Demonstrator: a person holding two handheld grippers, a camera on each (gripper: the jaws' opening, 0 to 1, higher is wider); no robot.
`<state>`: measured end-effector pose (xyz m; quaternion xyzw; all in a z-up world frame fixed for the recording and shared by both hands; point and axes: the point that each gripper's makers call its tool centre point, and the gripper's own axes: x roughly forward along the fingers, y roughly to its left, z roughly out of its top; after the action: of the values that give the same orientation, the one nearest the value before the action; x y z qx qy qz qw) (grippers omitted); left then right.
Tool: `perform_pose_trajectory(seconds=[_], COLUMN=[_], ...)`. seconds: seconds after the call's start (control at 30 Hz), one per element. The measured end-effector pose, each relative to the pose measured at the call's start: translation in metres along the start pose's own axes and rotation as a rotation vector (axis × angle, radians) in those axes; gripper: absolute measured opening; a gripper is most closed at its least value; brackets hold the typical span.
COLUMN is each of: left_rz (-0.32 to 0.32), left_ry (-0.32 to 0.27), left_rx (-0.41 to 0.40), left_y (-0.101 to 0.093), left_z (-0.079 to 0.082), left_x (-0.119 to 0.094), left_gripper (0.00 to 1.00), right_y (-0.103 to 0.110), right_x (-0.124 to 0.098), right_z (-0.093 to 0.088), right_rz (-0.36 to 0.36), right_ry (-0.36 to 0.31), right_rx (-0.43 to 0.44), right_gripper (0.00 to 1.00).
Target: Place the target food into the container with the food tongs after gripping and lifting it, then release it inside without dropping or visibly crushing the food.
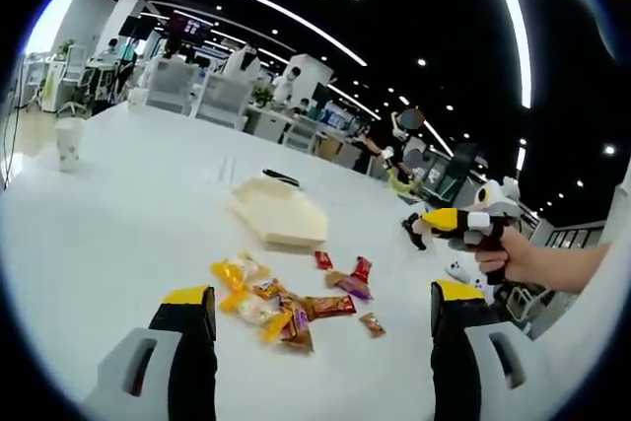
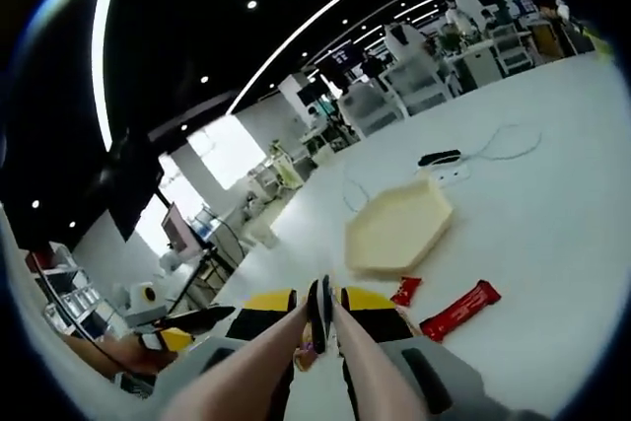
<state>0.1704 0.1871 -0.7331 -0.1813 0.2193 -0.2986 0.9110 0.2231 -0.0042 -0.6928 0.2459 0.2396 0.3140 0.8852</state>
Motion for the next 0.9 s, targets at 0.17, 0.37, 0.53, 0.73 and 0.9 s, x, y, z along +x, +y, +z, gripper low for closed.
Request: perform_pose_trajectory(seconds=[0.17,0.37,0.53,0.73,0.9], left_rz=[0.003,0.005,0.003,-0.001,-0.004], left_ry=[-0.008,-0.010,-0.005,-0.004,-0.011], left_rx=[0.009,0.010,0.012,0.013,0.017], left_y=[-0.001,-0.003,-0.003,-0.004,-0.003], left_z=[0.002,0.000,-0.003,-0.004,0.001], left_x=[-0.006,-0.013,-0.015,-0.016,-0.017], left_gripper=[0.90,0.90,0.89,0.89,0.89], right_y=[0.005,0.008,0.012,0.015,0.006], right_x=[-0.001,0.000,0.004,0.007,0.012], right_z=[0.001,0.013,0.030,0.036,0.053], right_rz=[0.007,0.005,0.004,0.006,-0.006], right_ry=[0.003,-0.011,-0.037,-0.039,-0.042], right_rx=[-0.002,-0.024,-0.050,-0.077,-0.118], right_gripper=[0.17,0.17,0.17,0.17,0.17])
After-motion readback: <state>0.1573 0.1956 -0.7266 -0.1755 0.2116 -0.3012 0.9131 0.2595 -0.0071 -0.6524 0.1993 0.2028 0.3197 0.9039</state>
